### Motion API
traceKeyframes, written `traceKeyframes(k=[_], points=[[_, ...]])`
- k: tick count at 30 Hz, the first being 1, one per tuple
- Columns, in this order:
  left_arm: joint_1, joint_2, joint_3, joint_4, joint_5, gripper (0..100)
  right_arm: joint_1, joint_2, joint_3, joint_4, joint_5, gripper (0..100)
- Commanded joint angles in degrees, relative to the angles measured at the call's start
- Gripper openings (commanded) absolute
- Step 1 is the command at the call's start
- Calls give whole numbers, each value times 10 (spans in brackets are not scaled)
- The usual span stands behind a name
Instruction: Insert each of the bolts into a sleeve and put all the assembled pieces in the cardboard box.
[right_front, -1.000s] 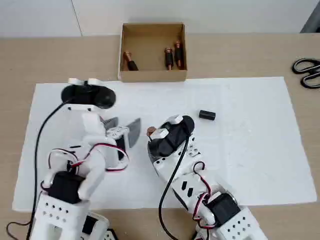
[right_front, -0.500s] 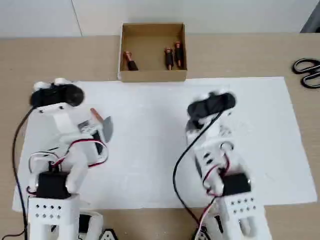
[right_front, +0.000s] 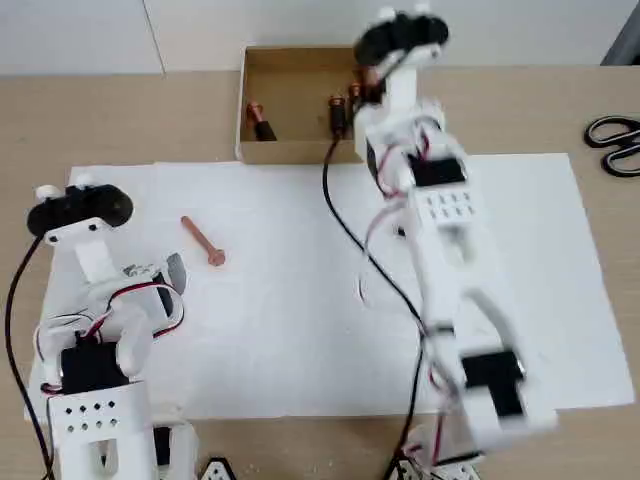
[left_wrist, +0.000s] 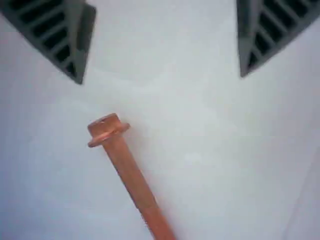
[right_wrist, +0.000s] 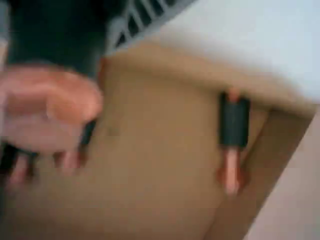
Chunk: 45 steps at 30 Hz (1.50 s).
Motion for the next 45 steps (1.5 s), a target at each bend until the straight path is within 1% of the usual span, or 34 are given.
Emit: traceKeyframes(k=[1, 7, 12, 17, 20, 23, 28, 31, 36, 41, 43, 45], points=[[-11, 1, -2, 4, -24, 188, -11, 130, -203, -52, 0, 4], [-30, 1, -2, 4, -24, 188, -48, 341, -430, -55, 0, 4], [-32, 1, -2, 4, -25, 188, -56, 497, -612, -56, 0, 4], [-32, 1, -2, 4, -25, 188, -54, 643, -760, -56, 1, 4], [-28, 1, 7, 0, -25, 188, -53, 707, -822, -53, 2, 4], [-28, 1, 20, -1, -41, 188, -55, 744, -853, -51, 2, 6], [-28, 1, 26, 1, -75, 188, -55, 755, -855, -35, 11, 9], [-28, 1, 26, 3, -79, 188, -56, 755, -855, -22, 37, 9], [-28, 1, 26, 3, -84, 191, -56, 751, -857, -19, 46, 9], [-28, 1, 23, 18, -142, 191, -56, 751, -858, -18, 63, 9], [-28, 1, 22, 28, -153, 191, -56, 751, -856, -18, 63, 28], [-28, 1, 22, 33, -156, 191, -57, 751, -857, -1, 63, 80]])
